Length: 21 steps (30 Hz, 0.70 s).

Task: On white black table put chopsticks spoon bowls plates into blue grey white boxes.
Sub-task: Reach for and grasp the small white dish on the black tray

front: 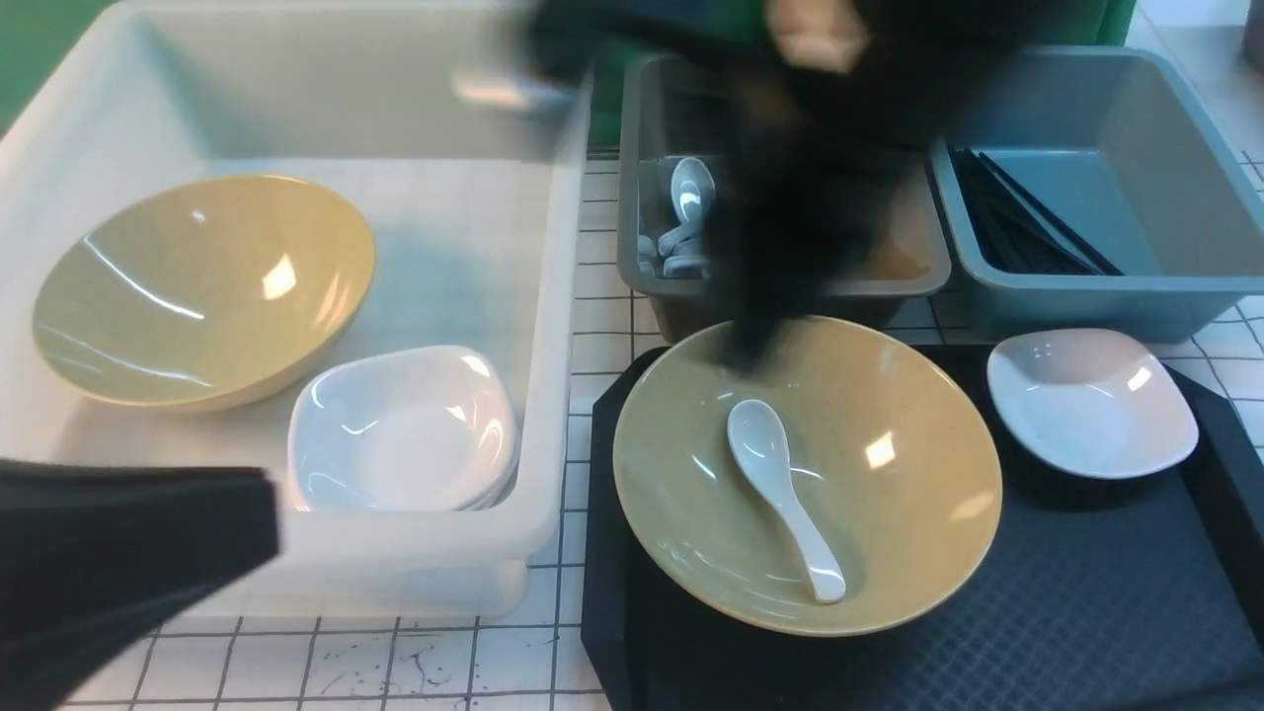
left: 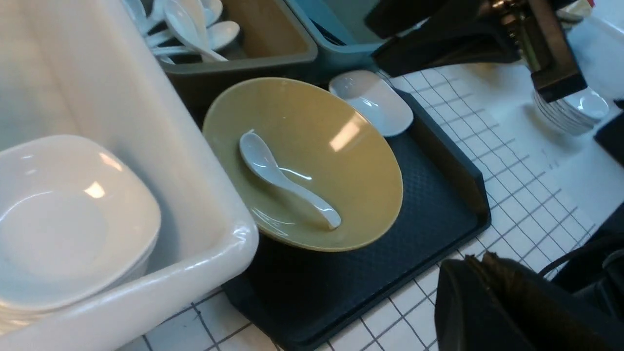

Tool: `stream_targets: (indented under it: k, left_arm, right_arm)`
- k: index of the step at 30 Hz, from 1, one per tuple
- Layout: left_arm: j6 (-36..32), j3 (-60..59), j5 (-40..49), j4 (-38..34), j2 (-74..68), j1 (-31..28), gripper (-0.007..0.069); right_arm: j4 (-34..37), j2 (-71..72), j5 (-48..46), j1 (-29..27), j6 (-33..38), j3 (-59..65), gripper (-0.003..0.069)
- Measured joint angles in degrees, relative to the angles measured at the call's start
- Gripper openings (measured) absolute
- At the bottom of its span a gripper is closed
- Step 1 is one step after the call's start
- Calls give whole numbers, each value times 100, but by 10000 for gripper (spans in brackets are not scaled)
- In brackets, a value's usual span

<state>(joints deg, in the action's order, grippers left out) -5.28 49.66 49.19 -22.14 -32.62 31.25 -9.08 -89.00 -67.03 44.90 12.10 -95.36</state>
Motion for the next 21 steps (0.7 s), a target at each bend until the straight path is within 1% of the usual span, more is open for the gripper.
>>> stream_targets:
  k: [2, 4, 7, 11, 14, 16, 21]
  left_arm:
    - [-178, 0, -56, -146, -80, 0, 0]
    - [-299, 0, -156, -250, -132, 0, 0]
    - [-353, 0, -262, -290, -139, 0, 0]
    - [-382, 0, -328, -311, -139, 0, 0]
    - [-395, 0, -328, -316, -139, 0, 0]
    - [-400, 0, -328, -316, -139, 0, 0]
    - [-414, 0, -328, -316, -139, 0, 0]
  right_arm:
    - [-46, 420, 0, -475, -49, 743, 206]
    - [-77, 657, 15, -977, -83, 1581, 224]
    - [-61, 707, 488, -1716, -108, 2551, 294]
    - [-5, 329, 1667, -2418, 26, 3328, 422]
    - [-4, -95, 2189, -2786, 67, 3435, 491]
    - [-4, -395, 2482, -3012, 153, 3439, 517]
    - [-9, -841, 3180, -3250, 334, 3445, 527]
